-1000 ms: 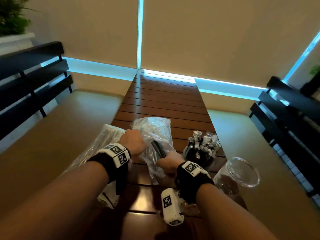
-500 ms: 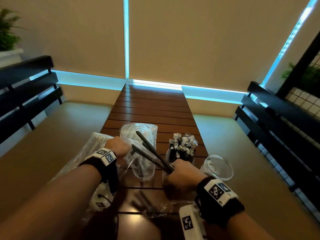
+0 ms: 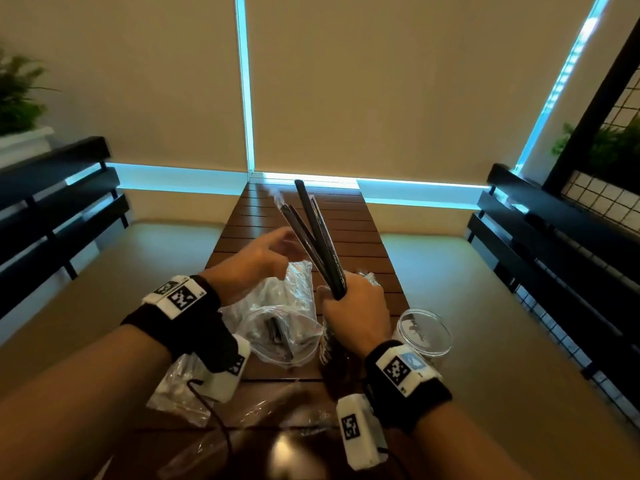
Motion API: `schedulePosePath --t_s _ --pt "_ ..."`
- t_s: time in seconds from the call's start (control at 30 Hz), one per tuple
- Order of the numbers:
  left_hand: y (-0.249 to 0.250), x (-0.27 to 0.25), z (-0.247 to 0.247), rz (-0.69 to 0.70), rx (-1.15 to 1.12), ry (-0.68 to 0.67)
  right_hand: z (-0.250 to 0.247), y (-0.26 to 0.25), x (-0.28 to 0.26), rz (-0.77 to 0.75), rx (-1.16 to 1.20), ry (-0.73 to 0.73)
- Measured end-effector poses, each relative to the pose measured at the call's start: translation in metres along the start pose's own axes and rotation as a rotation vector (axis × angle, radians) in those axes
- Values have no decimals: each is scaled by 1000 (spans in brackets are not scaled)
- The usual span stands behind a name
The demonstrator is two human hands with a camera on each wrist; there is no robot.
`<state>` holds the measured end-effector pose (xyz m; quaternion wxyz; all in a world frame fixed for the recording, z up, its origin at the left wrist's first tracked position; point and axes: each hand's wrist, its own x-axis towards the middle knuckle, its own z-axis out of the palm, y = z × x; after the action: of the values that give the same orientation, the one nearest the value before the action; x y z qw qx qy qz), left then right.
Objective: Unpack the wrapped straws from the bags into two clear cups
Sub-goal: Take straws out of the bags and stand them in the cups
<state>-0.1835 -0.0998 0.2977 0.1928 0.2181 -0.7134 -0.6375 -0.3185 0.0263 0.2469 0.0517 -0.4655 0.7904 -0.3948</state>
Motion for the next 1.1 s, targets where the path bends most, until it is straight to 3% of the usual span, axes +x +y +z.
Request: schedulePosePath --t_s 0.07,0.1,0.23,0.3,0.4,0.5,0.67,0.8,0.87,1.0,1.1 --pt "23 -4 16 58 -197 -180 4 -10 6 -37 48 49" --pt "30 -2 26 89 -212 -146 6 -14 8 -41 66 69" --pt "50 10 60 132 -322 276 13 -26 12 -92 153 86" --pt "57 16 67 203 -245 396 13 -25 15 -109 155 37" --pt "71 16 66 384 -92 388 6 -19 19 8 205 -166" --pt "78 19 68 483 -58 321 -6 -18 22 208 588 -313" --pt "72 31 92 461 17 304 -27 -16 38 206 519 -361" --pt "67 46 87 447 -3 375 -45 12 43 -10 7 -144" --pt "54 54 83 440 11 402 -49 30 42 -14 -159 -111" --pt "16 69 83 347 136 452 -33 64 32 104 -19 -300" --pt "-10 78 86 302 117 444 -12 76 25 149 108 -354"
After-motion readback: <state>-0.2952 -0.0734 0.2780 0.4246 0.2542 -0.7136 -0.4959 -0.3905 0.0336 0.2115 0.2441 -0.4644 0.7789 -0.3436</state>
